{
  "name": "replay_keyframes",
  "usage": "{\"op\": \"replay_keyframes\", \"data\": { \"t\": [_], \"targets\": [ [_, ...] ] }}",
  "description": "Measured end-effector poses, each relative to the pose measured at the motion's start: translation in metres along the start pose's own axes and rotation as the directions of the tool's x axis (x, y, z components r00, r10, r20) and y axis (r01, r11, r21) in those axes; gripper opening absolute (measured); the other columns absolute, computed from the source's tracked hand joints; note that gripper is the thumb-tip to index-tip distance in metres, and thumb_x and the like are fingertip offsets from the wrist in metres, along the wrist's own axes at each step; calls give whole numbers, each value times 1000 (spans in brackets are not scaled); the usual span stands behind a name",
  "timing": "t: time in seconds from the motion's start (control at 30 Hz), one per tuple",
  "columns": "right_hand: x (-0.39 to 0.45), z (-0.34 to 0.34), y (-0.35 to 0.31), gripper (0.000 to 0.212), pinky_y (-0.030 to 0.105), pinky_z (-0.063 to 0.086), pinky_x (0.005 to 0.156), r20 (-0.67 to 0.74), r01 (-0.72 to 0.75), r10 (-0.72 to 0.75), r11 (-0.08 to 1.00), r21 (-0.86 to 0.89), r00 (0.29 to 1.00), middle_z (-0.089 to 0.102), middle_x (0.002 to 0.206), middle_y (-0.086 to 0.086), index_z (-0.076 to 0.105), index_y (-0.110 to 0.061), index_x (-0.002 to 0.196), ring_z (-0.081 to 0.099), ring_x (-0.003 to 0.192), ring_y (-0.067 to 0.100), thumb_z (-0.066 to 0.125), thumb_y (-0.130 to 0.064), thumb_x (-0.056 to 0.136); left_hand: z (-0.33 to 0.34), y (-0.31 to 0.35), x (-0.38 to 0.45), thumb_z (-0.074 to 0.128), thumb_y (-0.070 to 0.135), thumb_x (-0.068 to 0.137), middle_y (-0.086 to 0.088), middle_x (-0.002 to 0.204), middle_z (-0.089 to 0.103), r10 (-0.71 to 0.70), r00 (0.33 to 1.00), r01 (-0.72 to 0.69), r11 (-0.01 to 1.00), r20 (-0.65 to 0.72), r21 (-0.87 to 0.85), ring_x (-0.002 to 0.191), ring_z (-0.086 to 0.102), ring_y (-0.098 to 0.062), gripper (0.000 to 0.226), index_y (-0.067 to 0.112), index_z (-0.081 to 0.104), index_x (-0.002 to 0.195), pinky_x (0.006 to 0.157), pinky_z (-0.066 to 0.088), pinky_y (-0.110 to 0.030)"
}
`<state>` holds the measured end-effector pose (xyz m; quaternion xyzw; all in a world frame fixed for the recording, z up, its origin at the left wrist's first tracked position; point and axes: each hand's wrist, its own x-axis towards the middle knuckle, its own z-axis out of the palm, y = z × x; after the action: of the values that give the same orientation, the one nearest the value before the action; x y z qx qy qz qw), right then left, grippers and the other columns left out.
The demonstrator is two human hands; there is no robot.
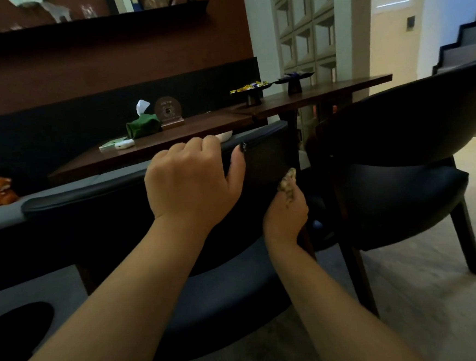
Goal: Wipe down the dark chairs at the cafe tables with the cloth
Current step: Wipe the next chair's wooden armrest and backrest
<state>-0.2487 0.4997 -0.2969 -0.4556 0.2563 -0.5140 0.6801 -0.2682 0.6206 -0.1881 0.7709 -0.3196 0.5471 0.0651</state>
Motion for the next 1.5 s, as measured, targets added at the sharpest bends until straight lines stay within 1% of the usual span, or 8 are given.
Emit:
{"op": "replay_keyframes", "data": {
  "t": [0.23,0.5,0.67,0.8,0.93,1.2,1.37,1.5],
  "targets": [
    [-24,30,-41,50,21,37,108,29,513,-520,849,125,854,47,142,6,51,-10,134,42,132,10,42,-11,85,-3,2,0,49,43,94,-5,59,58,-29,999,29,1000,27,-1,51,35,-15,42,10,63,73,54,24,-27],
    [-22,-10,56,41,28,27,114,6,6,-6,999,-42,1000,46,143,10,46,-6,138,41,134,22,42,0,97,-4,1,-2,44,46,97,-3,62,55,-54,997,55,998,51,-13,53,40,-16,44,11,63,76,55,27,-28],
    [-40,18,-25,49,9,28,107,42,431,-439,893,131,897,42,147,8,46,-9,138,33,136,5,41,-8,89,-8,-6,-3,37,39,99,-4,74,66,6,993,-1,999,117,-46,58,52,-19,40,13,67,91,54,35,-30],
    [-53,33,-31,54,45,28,115,93,677,-682,731,90,725,39,147,18,45,5,136,29,142,29,37,5,83,-24,-40,12,24,45,99,7,73,64,175,936,-139,981,304,-137,54,55,-10,46,24,63,111,49,43,-27],
    [-62,13,20,56,42,25,116,74,554,-554,832,24,829,36,147,13,43,3,136,29,141,24,38,16,82,-39,-87,9,9,71,80,6,52,52,54,853,56,979,518,-195,46,50,-5,81,21,70,100,46,31,-21],
    [-25,14,-23,54,37,33,113,-45,451,-453,865,221,890,39,148,11,42,-5,141,37,137,16,36,-3,86,-33,-91,2,10,61,88,3,49,46,6,887,104,972,462,-212,43,43,-8,65,22,55,65,47,25,-23],
    [-74,42,1,41,57,24,114,186,879,-872,471,75,452,40,141,28,46,12,130,27,137,49,33,3,92,-32,-90,-3,9,60,91,5,50,46,-20,909,109,976,417,-190,45,43,-7,68,20,59,68,47,23,-23],
    [-97,30,38,45,49,25,114,517,991,-853,-5,137,-76,44,142,20,52,0,133,30,139,37,48,2,88,-29,-91,-5,16,53,101,4,51,47,-24,922,89,984,387,-152,47,46,-12,64,19,59,67,47,24,-25]
  ]
}}
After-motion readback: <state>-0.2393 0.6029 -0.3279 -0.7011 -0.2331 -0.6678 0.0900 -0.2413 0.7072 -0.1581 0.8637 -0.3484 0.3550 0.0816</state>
